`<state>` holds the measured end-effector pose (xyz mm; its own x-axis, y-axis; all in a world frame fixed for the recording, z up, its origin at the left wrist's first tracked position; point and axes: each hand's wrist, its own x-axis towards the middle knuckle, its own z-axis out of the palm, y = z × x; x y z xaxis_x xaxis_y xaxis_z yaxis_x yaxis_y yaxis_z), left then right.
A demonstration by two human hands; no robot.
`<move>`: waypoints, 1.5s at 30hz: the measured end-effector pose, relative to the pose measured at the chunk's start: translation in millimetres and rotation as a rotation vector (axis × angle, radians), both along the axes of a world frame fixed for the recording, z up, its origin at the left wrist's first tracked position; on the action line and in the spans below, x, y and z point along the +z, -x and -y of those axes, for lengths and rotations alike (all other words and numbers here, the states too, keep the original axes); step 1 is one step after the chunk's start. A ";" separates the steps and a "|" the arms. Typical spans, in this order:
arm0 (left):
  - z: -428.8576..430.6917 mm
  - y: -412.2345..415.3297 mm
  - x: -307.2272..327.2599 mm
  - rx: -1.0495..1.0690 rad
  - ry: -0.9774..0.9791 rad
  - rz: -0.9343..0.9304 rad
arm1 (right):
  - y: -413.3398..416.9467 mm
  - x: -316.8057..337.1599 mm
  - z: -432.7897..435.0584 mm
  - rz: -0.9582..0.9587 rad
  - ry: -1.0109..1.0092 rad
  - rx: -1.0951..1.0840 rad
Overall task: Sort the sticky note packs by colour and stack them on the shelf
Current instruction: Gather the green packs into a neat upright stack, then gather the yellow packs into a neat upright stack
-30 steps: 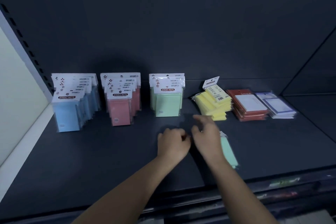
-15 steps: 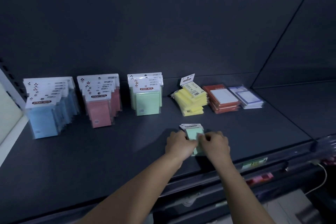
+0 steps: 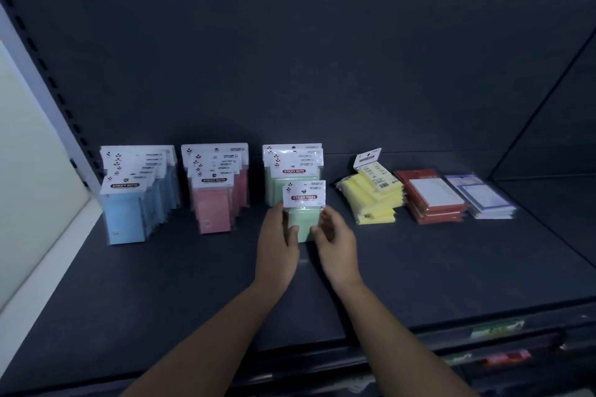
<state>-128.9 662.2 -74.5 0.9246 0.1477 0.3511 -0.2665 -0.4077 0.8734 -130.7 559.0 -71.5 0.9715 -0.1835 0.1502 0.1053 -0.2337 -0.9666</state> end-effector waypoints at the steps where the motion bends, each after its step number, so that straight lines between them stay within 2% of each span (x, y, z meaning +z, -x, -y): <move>1: -5.3 -3.0 -0.5 0.015 -0.033 0.012 | -4.5 -0.6 -4.6 0.006 0.008 0.002; 5: -17.6 -12.2 -5.2 -0.014 -0.117 -0.023 | -14.2 -5.6 -16.3 0.058 0.082 0.007; 12: -18.7 -28.2 -8.5 0.076 0.018 -0.043 | -33.7 -7.9 -23.2 0.103 0.190 -0.021; 18: -22.0 -37.3 -13.8 0.133 -0.047 -0.041 | -39.4 -13.5 -27.9 0.095 0.202 -0.035; 27: -24.5 -43.1 -11.6 0.211 -0.085 -0.006 | -46.8 -14.8 -28.3 0.050 0.064 -0.048; 32: -19.7 -30.8 -11.6 0.299 -0.133 0.047 | -40.3 -18.4 -13.1 -0.007 -0.033 0.051; 37: -5.9 -13.9 -4.1 0.135 -0.267 0.086 | -31.6 -18.0 2.0 -0.144 -0.113 0.105; 40: 13.9 -14.5 5.0 0.017 -0.313 0.099 | -28.0 -8.0 15.3 -0.093 -0.103 0.043; 42: 28.9 -21.0 14.6 -0.043 -0.263 0.087 | -29.7 6.2 26.5 -0.032 -0.094 -0.002; 45: 47.5 -41.2 27.7 -0.121 -0.187 0.048 | -41.3 30.5 45.8 0.096 0.074 -0.084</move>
